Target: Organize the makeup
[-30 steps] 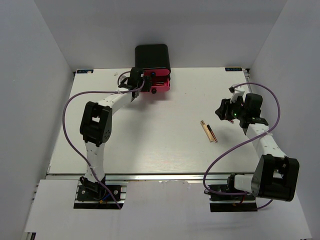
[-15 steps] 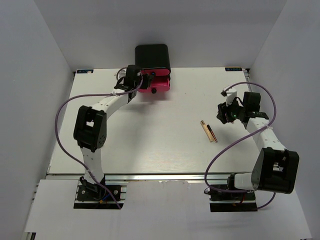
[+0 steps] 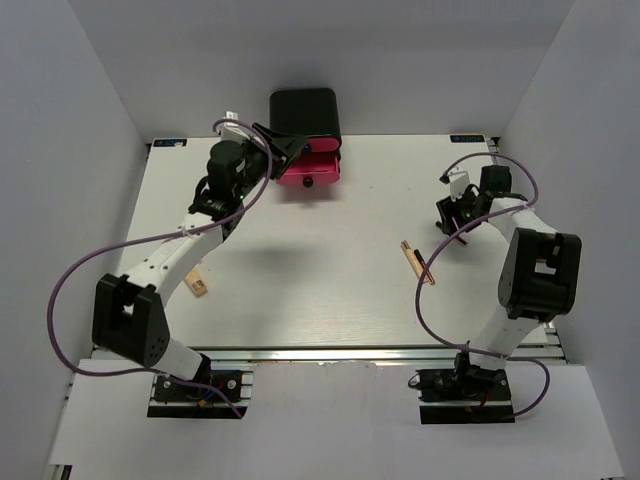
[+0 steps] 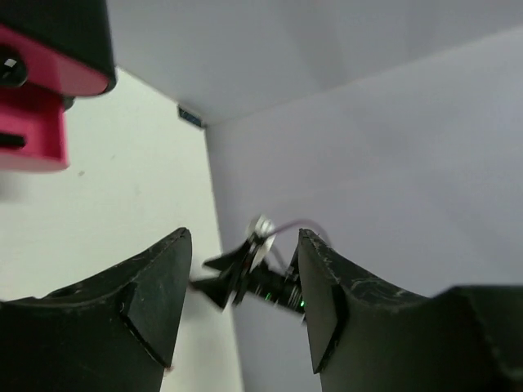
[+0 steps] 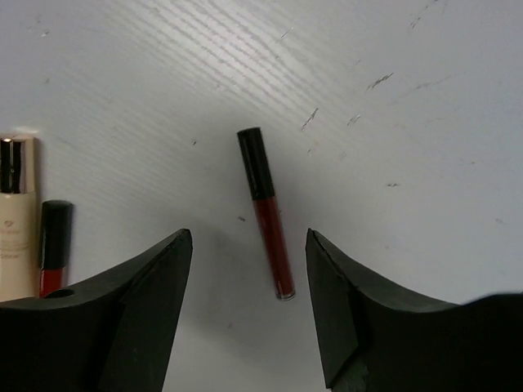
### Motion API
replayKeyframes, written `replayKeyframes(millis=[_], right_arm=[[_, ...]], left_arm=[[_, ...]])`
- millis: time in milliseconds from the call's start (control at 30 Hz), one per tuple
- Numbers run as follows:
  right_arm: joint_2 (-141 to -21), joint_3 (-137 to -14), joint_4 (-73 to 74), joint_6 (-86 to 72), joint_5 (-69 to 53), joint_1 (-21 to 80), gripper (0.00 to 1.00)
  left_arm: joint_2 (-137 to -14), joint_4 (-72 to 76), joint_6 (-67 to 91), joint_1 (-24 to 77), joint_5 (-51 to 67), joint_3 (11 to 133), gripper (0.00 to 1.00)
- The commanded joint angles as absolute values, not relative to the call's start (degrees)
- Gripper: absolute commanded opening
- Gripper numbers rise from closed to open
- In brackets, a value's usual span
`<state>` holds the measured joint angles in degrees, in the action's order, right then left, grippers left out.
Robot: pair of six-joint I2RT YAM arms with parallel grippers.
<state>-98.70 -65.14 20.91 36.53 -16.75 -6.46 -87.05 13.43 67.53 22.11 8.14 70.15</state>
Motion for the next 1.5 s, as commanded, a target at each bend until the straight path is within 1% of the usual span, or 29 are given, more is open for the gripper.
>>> replayKeyframes(millis=[0, 167, 267, 333, 367, 467, 567, 600, 733, 933, 1000, 1233, 1267, 1367, 1467], right_arm=[[-101.5, -69.43, 22.5, 38.23, -15.91, -6.68, 0.63], [-107.04, -73.03, 24.34, 40.25, -16.26, -6.77, 0.59], [-109.24, -74.0, 25.31, 40.95, -15.91, -6.77, 0.56], [-109.95, -74.09, 25.05, 41.39, -15.47, -6.77, 0.53], [-110.47, -74.09, 24.96, 41.48, -14.95, -6.77, 0.52], [-111.18, -73.74, 24.96, 42.88, -14.07, -6.68, 0.45], [-111.27, -72.69, 25.31, 44.38, -13.62, -6.77, 0.22], [-111.27, -71.99, 25.23, 44.73, -13.62, -6.77, 0.11], [-110.57, -71.8, 26.36, 46.58, -14.67, -6.77, 0.0], [-107.76, -79.43, 32.42, 50.53, -25.12, -4.66, 0.0], [-106.79, -80.59, 32.96, 51.76, -27.68, -1.59, 0.0], [-104.94, -85.68, 31.21, 52.74, -29.0, 12.2, 0.0], [-105.29, -88.48, 30.59, 52.21, -28.83, 15.0, 0.0], [-107.31, -93.85, 27.79, 50.02, -28.13, 19.75, 0.0], [-110.38, -101.76, 25.41, 48.0, -27.25, 23.72, 0.0]], left_arm=[[-80.08, 13.98, 56.61, 21.1, 12.48, 63.56, 0.65], [-71.82, 12.48, 53.7, 19.08, 12.22, 55.12, 0.77], [-67.51, 10.03, 53.0, 18.46, 10.47, 51.51, 0.87], [-64.78, 7.58, 51.77, 18.37, 9.67, 49.49, 0.89], [-63.99, 6.51, 51.59, 18.2, 8.97, 48.87, 0.93], [-60.92, 5.36, 51.33, 18.02, 8.09, 45.71, 0.94], [-58.72, 4.66, 51.68, 17.84, 7.91, 43.25, 0.94], [-58.36, 4.57, 51.77, 17.84, 7.56, 42.81, 0.93], [-56.52, 4.83, 52.47, 17.84, 7.56, 40.35, 0.93], [-56.25, 5.36, 53.69, 17.84, 8.79, 38.24, 0.93], [-55.99, 5.8, 54.58, 17.84, 8.7, 36.83, 0.94], [-54.05, 6.86, 57.48, 17.84, 8.61, 32.96, 0.93], [-53.79, 6.86, 57.57, 17.75, 8.53, 32.61, 0.93], [-52.74, 6.68, 57.92, 17.84, 8.7, 31.47, 0.93], [-51.77, 6.24, 58.09, 17.84, 8.44, 30.5, 0.93]])
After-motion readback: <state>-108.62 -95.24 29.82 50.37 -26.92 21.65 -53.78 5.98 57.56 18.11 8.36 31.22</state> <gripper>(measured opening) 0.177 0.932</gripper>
